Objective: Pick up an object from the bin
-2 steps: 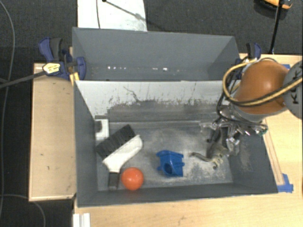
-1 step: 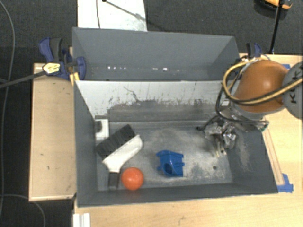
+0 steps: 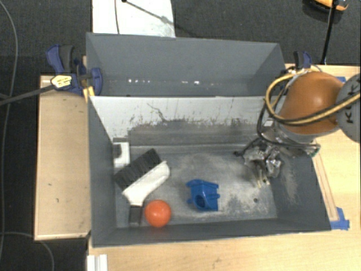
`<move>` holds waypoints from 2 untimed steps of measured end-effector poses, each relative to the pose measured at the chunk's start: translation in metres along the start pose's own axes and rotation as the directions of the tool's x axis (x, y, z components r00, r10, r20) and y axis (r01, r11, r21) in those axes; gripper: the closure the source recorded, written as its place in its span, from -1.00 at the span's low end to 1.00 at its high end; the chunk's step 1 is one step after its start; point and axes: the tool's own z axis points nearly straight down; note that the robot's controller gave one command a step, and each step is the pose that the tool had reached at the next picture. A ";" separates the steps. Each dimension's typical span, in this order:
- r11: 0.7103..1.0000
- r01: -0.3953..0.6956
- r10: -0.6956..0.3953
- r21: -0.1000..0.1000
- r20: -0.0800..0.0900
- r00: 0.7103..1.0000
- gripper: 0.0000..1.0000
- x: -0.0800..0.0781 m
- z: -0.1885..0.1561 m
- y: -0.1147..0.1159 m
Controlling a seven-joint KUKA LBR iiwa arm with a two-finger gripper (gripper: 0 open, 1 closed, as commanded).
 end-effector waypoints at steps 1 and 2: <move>1.000 -0.001 0.001 0.000 0.001 1.000 1.00 0.000 -0.001 0.000; 1.000 -0.002 0.002 -0.002 0.001 1.000 1.00 0.000 -0.008 0.001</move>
Offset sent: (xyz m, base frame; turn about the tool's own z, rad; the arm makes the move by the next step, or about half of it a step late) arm 0.0000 -0.0001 0.0509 0.0000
